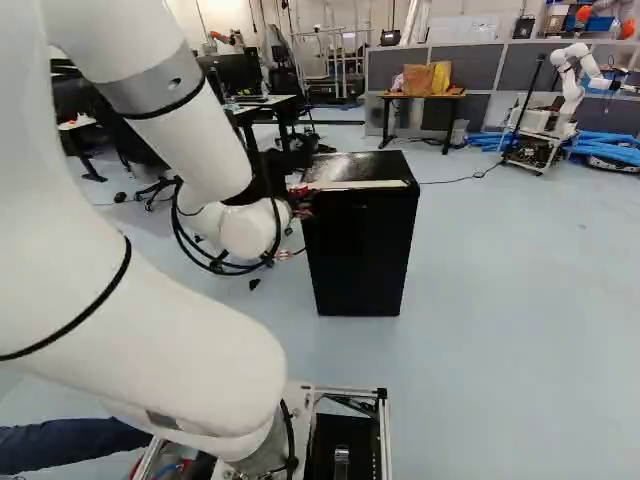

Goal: Grab a drink from the fridge

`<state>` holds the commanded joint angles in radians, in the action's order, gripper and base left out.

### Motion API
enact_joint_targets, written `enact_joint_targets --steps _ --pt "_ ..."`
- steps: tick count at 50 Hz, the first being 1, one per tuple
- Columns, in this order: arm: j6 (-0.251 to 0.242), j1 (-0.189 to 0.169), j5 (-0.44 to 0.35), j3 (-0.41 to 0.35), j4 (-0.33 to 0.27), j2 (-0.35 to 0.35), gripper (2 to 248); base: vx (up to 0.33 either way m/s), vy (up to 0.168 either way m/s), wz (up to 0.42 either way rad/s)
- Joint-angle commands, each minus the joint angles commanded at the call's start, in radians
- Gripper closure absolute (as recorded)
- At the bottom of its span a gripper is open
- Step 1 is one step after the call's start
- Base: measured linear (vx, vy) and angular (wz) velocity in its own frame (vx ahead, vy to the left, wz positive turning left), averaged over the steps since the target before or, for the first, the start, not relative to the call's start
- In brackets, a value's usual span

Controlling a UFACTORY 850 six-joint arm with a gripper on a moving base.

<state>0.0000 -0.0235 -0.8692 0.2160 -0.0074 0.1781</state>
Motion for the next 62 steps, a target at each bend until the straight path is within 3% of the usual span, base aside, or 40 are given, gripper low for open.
enact_joint_targets --steps 29,62 --pt "0.000 0.020 -0.003 -0.109 0.006 0.086 150 0.000 0.000 0.000" --pt "0.000 0.023 -0.003 -0.129 0.007 0.101 150 0.000 0.000 0.000"
